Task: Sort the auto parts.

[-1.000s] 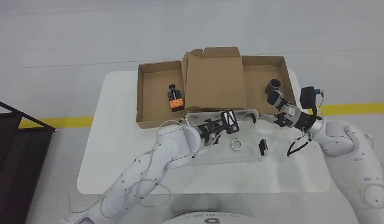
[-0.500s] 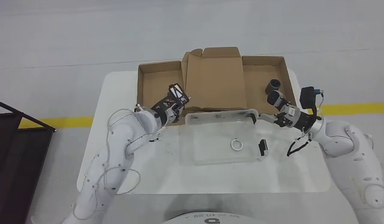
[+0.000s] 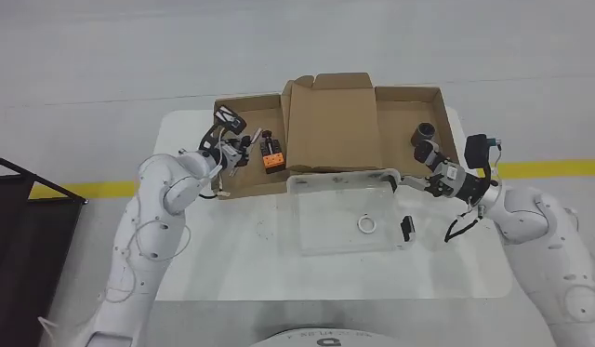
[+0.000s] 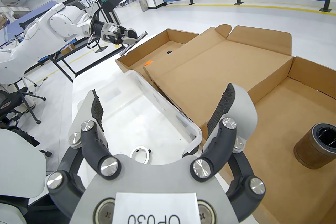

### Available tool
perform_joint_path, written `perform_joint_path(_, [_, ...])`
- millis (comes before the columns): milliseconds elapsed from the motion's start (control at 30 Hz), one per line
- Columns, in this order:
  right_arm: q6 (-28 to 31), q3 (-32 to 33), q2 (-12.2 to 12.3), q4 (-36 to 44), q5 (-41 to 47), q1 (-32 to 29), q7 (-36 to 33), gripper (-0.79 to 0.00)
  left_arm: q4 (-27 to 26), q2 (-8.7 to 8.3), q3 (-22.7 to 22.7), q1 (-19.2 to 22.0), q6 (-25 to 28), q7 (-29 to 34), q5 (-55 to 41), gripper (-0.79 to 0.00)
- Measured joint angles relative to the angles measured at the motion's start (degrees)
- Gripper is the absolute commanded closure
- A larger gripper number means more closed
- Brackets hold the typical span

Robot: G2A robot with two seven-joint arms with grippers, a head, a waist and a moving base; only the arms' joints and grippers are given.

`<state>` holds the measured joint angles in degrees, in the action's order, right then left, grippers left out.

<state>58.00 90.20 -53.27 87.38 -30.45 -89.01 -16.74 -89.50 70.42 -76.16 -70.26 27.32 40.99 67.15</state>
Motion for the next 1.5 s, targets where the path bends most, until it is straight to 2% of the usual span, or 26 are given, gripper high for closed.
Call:
perform_joint_path(100, [0.0, 0.0, 0.0, 0.0, 0.0, 0.0, 0.0, -0.785, 3.4, 0.28, 0.8, 2.2, -2.5, 0.1, -1.5, 0.0])
perform_joint_path(267, [0.0, 0.0, 0.0, 0.0, 0.0, 0.0, 0.0, -0.785, 9.4, 1.28, 3.0, 5.7, -11.3, 2.0, -5.2, 0.0])
perform_joint_path(367, [0.0, 0.0, 0.0, 0.0, 0.0, 0.0, 0.0, -0.785, 13.4, 1.84, 5.4, 8.3, -13.1, 3.3, -6.0, 0.0])
perform_joint_path(533, [0.0, 0.0, 0.0, 0.0, 0.0, 0.0, 0.0, -0.785, 20.1, 2.78, 8.4, 11.9, -14.9, 1.0, -6.8, -0.009])
perform_joint_path(567, [0.0, 0.0, 0.0, 0.0, 0.0, 0.0, 0.0, -0.785, 21.1, 2.92, 8.8, 12.4, -15.2, 0.6, -7.0, -0.065])
perform_joint_path(600, [0.0, 0.0, 0.0, 0.0, 0.0, 0.0, 0.0, -0.785, 22.3, 3.09, 9.2, 13.1, -15.5, 0.1, -7.3, -0.175])
perform_joint_path(633, [0.0, 0.0, 0.0, 0.0, 0.0, 0.0, 0.0, -0.785, 23.2, 3.22, 9.5, 13.5, -15.6, -0.2, -7.6, -0.246])
perform_joint_path(667, [0.0, 0.0, 0.0, 0.0, 0.0, 0.0, 0.0, -0.785, 23.9, 3.34, 9.8, 13.9, -15.7, -0.3, -7.9, -0.382])
perform_joint_path(700, [0.0, 0.0, 0.0, 0.0, 0.0, 0.0, 0.0, -0.785, 24.7, 3.46, 10.2, 14.3, -15.8, -0.3, -8.2, -0.785])
perform_joint_path(833, [0.0, 0.0, 0.0, 0.0, 0.0, 0.0, 0.0, -0.785, 26.4, 3.68, 10.6, 15.0, -16.1, -0.3, -9.5, -0.785])
perform_joint_path(1000, [0.0, 0.0, 0.0, 0.0, 0.0, 0.0, 0.0, -0.785, 24.4, 3.32, 9.7, 13.8, -15.3, 0.0, -10.1, -0.785])
perform_joint_path(1500, [0.0, 0.0, 0.0, 0.0, 0.0, 0.0, 0.0, -0.785, 24.5, 3.33, 9.7, 13.8, -15.3, 0.0, -10.1, -0.785])
